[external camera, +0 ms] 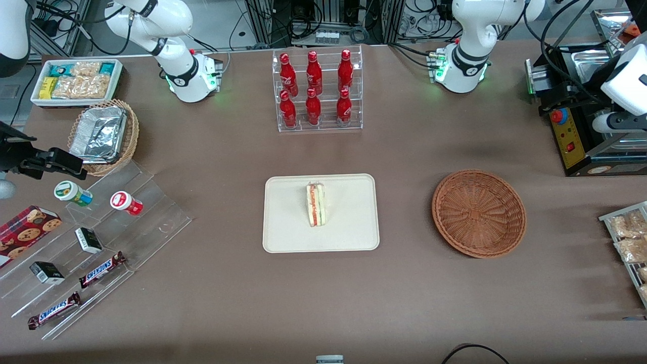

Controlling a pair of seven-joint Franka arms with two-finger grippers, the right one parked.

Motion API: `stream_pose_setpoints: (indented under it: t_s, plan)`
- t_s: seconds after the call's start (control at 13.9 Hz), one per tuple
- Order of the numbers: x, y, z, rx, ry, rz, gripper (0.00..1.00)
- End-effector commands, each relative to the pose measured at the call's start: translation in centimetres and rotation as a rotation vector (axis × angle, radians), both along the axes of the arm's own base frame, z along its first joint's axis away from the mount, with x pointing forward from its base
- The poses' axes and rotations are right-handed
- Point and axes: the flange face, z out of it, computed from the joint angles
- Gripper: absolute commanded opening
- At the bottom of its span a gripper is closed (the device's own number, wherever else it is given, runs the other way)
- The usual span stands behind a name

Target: Place sandwich from basket to tray

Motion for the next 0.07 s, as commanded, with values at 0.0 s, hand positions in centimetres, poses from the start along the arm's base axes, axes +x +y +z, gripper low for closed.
stream_pose_setpoints:
  t_s: [0.0]
  plan:
    - [-0.52,0.14,1.00,-0.011,-0.023,-0.014,1.00]
